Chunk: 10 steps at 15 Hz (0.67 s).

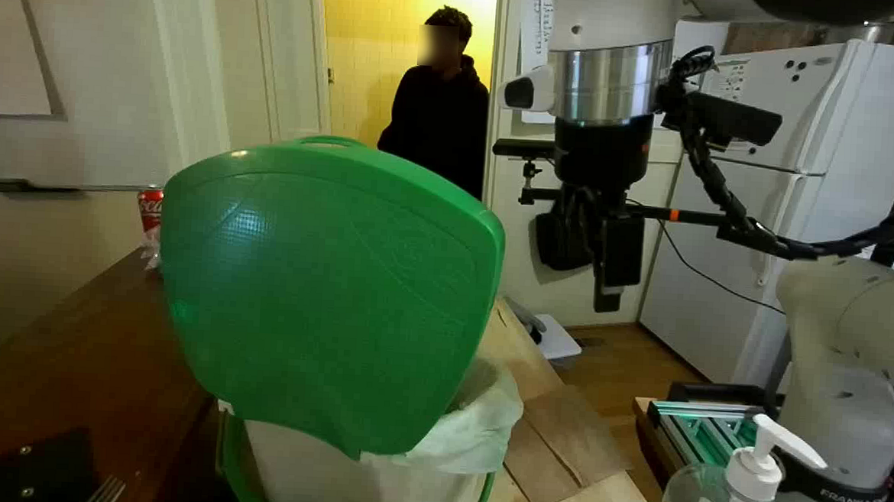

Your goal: Put the green packet on the top counter

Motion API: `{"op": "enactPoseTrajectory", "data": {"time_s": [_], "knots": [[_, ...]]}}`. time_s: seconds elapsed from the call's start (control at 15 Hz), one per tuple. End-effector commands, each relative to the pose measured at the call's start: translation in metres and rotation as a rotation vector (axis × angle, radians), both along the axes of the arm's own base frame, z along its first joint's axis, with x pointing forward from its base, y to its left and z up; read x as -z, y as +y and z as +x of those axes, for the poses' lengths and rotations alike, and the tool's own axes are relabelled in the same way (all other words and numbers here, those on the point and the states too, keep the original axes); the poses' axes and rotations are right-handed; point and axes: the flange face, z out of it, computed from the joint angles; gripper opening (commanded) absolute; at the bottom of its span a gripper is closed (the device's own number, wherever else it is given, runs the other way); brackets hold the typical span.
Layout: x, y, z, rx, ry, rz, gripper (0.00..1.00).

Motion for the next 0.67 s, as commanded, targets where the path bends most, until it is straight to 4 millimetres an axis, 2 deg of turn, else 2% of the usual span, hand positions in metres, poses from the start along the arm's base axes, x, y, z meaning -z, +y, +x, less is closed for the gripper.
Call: {"op": "enactPoseTrajectory", "data": {"time_s": [0.0,0.47,0.6], "knots": [[-0.001,0.000,0.000,0.000,0.001,0.000,1.00],[-0.001,0.000,0.000,0.000,0.001,0.000,1.00],[-0.025,-0.032,0.007,0.142,-0.025,0.080,1.00]]}}
